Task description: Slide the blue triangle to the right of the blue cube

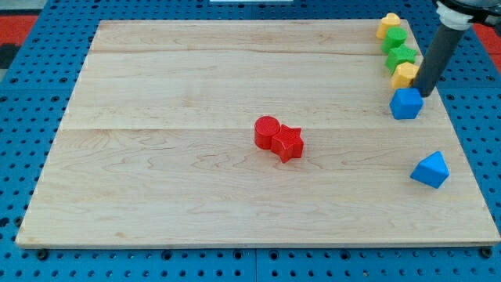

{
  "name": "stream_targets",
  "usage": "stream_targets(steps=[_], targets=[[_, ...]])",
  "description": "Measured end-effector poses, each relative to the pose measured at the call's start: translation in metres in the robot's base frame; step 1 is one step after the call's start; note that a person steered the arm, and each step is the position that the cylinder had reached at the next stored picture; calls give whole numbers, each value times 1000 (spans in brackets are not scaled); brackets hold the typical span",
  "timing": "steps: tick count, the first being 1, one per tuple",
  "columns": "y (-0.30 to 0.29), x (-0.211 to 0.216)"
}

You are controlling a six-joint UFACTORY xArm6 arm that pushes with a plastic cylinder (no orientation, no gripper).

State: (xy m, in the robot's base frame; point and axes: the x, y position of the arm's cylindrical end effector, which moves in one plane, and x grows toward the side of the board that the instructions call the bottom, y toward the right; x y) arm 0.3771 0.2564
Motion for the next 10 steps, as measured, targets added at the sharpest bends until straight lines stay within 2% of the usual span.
stream_targets(steps=[3,4,5,6,8,9,10], targets=[[-22,89],[-19,88],[14,83],[53,96],[85,180],[64,200],[28,197]])
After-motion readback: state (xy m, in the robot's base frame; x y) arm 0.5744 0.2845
